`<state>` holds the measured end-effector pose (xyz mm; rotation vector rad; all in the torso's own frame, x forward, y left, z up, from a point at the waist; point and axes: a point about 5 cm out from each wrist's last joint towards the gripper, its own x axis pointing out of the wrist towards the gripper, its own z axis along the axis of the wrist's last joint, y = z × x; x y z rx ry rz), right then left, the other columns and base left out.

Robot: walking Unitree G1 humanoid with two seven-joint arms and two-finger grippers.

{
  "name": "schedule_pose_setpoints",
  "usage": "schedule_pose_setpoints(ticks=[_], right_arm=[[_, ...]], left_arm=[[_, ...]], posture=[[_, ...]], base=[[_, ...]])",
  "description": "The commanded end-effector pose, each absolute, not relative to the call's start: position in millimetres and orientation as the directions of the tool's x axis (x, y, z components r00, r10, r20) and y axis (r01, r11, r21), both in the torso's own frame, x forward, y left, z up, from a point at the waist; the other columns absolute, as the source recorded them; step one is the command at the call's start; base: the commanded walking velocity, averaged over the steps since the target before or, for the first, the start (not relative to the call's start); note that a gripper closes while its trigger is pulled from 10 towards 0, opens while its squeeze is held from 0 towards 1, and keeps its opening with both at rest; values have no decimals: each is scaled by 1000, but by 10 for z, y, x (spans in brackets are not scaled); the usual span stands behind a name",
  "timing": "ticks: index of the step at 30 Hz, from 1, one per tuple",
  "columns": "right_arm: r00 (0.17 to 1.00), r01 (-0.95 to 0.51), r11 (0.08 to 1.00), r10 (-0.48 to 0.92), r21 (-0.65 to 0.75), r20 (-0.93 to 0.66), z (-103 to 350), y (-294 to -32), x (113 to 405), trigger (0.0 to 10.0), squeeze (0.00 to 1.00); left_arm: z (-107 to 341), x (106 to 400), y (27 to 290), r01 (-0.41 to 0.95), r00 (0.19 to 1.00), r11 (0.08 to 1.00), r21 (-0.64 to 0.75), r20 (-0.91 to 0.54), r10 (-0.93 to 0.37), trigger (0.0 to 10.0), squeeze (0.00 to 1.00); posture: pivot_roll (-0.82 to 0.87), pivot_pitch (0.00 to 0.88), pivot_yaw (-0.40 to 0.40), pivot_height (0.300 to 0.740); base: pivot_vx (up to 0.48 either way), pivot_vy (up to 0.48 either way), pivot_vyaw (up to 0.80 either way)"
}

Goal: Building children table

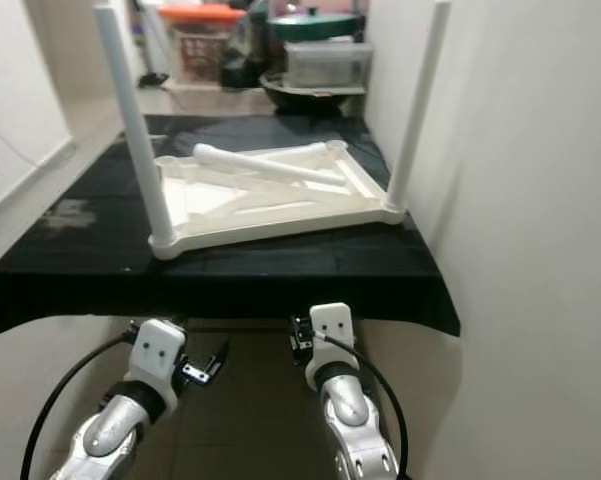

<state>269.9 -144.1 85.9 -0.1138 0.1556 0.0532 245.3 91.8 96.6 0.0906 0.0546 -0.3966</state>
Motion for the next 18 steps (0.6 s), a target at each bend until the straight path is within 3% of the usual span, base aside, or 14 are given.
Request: schedule_pose_setpoints(ticks=[1,18], right_arm=[[986,-72,992,56,-99,-159,873,-1380,2707,10000,0],[985,-76,992,60,-97,-160,871,-1380,2695,10000,0]], left_arm=[[929,2433,966,377,925,922,83,-92,-370,10000,0],[937,2417,952,391,919,917,77,-88,-384,10000,0]], posture=[[53,0,-16,740],[54,0,-18,740]], base=[[0,480,0],[0,480,0]])
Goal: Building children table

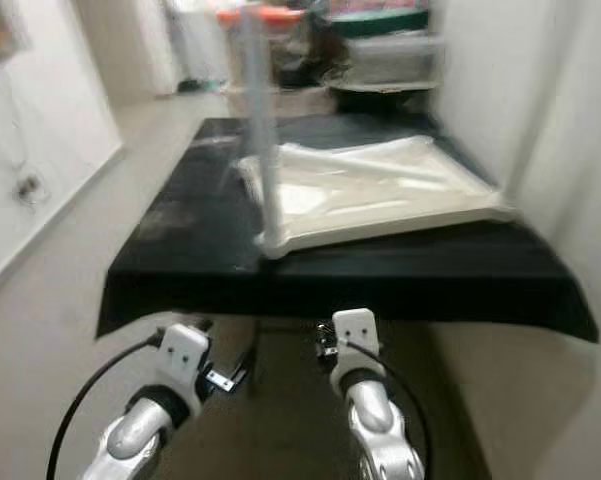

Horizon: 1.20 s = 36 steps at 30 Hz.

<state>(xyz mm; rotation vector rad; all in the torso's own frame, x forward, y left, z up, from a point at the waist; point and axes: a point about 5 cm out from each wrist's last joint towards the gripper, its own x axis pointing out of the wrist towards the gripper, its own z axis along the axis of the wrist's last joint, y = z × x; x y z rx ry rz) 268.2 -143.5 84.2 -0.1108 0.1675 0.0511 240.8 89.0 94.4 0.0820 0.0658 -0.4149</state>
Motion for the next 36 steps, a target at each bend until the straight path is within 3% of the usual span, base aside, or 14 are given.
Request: schedule_pose_setpoints(ticks=[1,8,36], right_arm=[[985,-76,992,60,-97,-160,871,-1380,2695,10000,0],[985,-81,992,65,-97,-158,870,-1378,2681,10000,0],[985,-147,989,142,-37,-97,967,-1296,2696,10000,0]], left_arm=[[937,2417,952,391,919,917,77,-88,-384,10000,0],[942,2400,947,391,920,916,86,-78,-385,10000,0],[962,2401,934,396,918,914,86,-66,-391,10000,0]], posture=[[54,0,-18,740],[52,0,-15,740],[54,0,-15,740]], base=[[0,480,0],[55,437,0],[475,0,0]])
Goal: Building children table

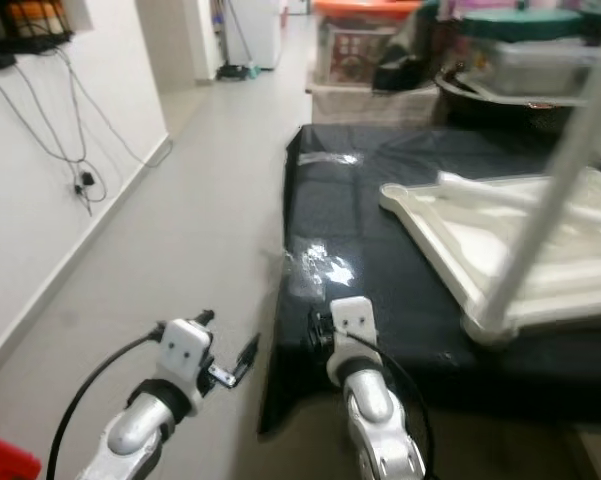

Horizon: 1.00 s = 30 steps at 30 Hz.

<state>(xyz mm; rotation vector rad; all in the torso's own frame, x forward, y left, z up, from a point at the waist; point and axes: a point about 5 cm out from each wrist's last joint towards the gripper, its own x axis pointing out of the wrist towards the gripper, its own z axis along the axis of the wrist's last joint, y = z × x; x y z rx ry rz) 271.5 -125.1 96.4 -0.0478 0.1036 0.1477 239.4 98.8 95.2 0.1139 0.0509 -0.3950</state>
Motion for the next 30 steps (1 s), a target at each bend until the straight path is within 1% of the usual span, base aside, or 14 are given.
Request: schedule_pose_setpoints(ticks=[1,5,9,17,24,26,28,30], right_arm=[[985,-147,989,142,-37,-97,967,-1296,2696,10000,0],[985,-149,988,145,-35,-91,976,-1291,2696,10000,0],[986,-158,987,156,-23,-52,1037,-1282,2695,10000,0],[987,-155,988,154,-23,-34,1065,-1283,2702,10000,0],[987,-159,987,158,-28,-21,1087,-1278,2719,10000,0],[987,-161,986,160,-31,-16,1094,-1276,2722,10000,0],[980,-193,980,195,-42,29,1178,-1239,2757,10000,0],[976,-210,977,212,-37,41,1212,-1219,2775,10000,0]], left_arm=[[962,2401,934,396,918,914,86,-66,-391,10000,0],[963,2401,934,396,918,914,84,-65,-392,10000,0],[980,2401,953,380,924,923,64,-56,-377,10000,0],[982,2397,943,384,923,920,71,-57,-381,10000,0],[969,2400,934,387,921,917,91,-69,-382,10000,0],[963,2403,940,381,924,921,83,-73,-376,10000,0],[954,2408,955,367,929,928,66,-79,-362,10000,0],[956,2408,954,366,929,928,66,-80,-361,10000,0]], posture=[[54,0,-15,740],[54,0,-15,740],[55,0,-25,740],[55,0,-22,740],[58,0,-27,740],[59,0,-27,740],[58,0,-26,740],[59,0,-29,740]], base=[[480,0,0],[480,0,0],[0,0,0],[0,0,0],[0,-452,0],[0,0,0],[0,0,0],[0,0,0]])
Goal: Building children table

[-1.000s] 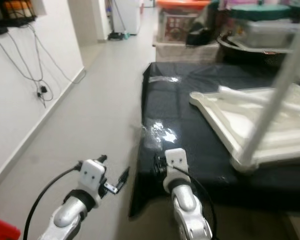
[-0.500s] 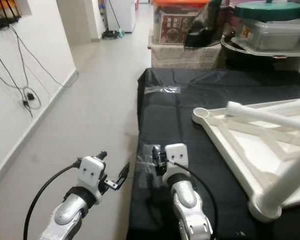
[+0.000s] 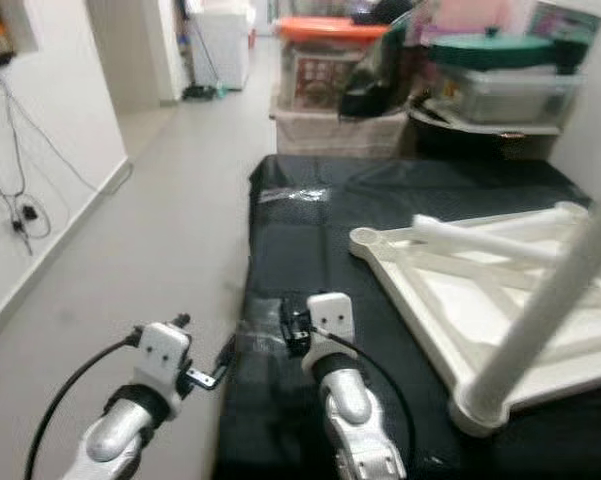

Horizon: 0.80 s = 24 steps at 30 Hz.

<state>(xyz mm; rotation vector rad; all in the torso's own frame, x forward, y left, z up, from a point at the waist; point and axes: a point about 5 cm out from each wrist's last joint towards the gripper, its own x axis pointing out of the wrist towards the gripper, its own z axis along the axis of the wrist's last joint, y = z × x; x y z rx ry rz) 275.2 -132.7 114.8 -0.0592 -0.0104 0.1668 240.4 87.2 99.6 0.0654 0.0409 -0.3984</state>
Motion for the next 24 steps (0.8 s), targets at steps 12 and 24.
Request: schedule_pose_setpoints(ticks=[12,24], right_arm=[[977,-189,973,200,-131,79,1544,-1078,3039,10000,0],[975,207,954,-218,-217,-32,1809,-1576,3749,10000,0]], left_arm=[[965,2397,957,363,930,930,57,-77,-358,10000,0],[993,2315,913,367,929,929,51,-80,-362,10000,0]], posture=[[58,0,-28,740],[81,0,-46,740]], base=[[0,0,0],[0,0,0]])
